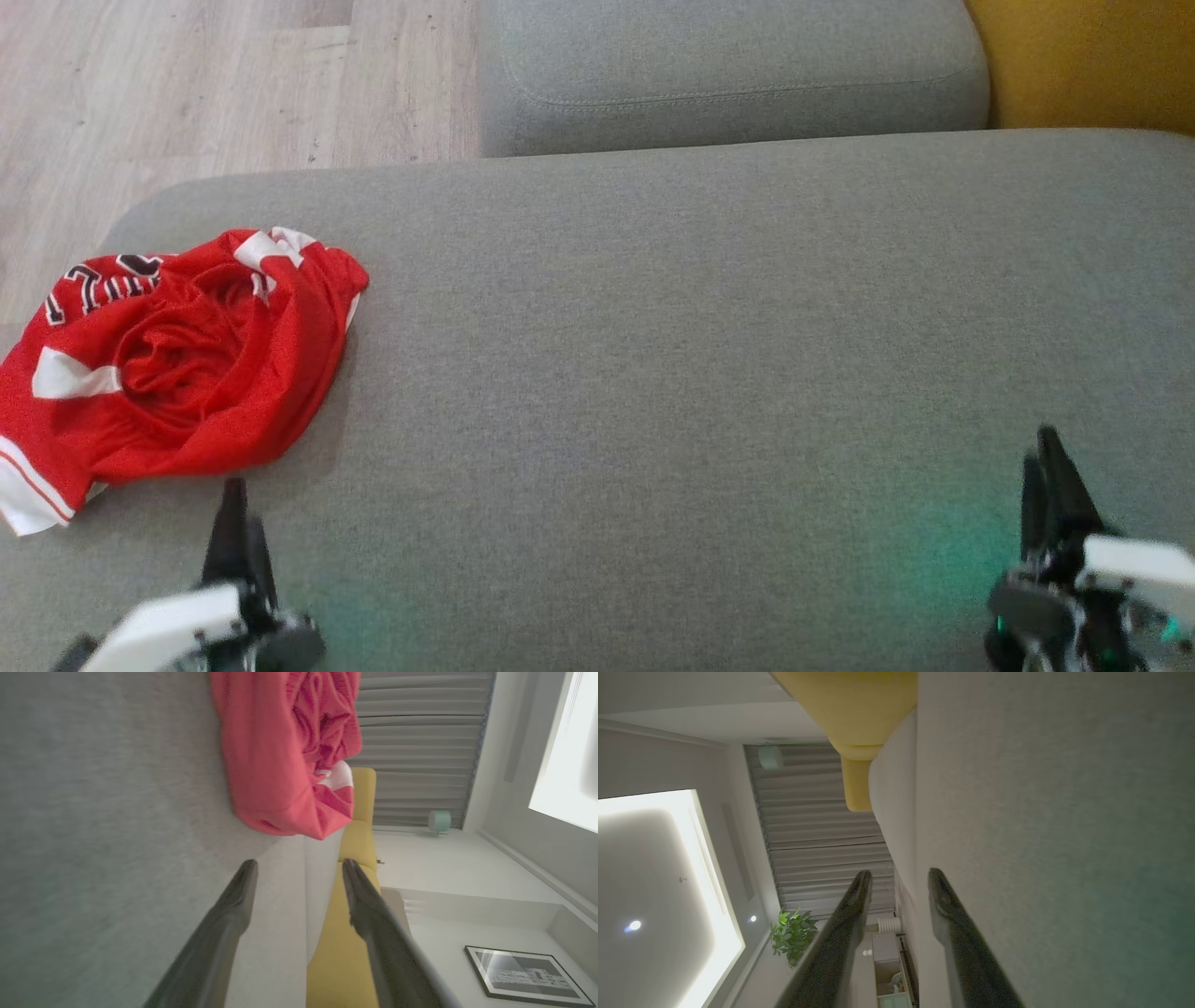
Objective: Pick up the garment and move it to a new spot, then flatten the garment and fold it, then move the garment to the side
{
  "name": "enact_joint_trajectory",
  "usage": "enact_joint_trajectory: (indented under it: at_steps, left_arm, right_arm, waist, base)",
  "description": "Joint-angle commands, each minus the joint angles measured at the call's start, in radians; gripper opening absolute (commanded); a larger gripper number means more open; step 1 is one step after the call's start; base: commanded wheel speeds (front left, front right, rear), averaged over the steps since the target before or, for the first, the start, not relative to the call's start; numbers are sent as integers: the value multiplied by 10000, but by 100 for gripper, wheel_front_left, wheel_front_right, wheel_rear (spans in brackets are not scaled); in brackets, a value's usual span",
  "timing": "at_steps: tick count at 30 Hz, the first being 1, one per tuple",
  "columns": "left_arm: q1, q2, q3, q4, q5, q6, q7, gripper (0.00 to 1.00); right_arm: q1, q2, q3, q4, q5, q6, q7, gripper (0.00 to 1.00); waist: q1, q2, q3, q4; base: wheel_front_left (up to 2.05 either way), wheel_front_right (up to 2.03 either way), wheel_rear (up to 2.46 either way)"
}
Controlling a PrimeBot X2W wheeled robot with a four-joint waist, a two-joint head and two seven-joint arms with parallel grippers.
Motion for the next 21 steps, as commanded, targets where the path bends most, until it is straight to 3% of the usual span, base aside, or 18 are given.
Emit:
enact_joint_trajectory:
  at_steps: [1,9,21]
  left_arm:
    - [19,-2,-8,21,4,0,-5,100]
    - [0,2,-86,-81,461,-5,-243,100]
    - [14,7,-297,-537,2161,229,-599,100]
  right_arm:
    - [20,2,7,20,0,0,-3,100]
    - [5,-35,273,-34,-343,5,-241,100]
    - [46,-13,495,-242,-2160,13,-594,100]
  waist:
    - [0,0,1,0]
    - [0,0,-49,1]
    - [0,0,-150,12]
  base:
    - [0,0,0]
    - [0,0,0]
    - [0,0,0]
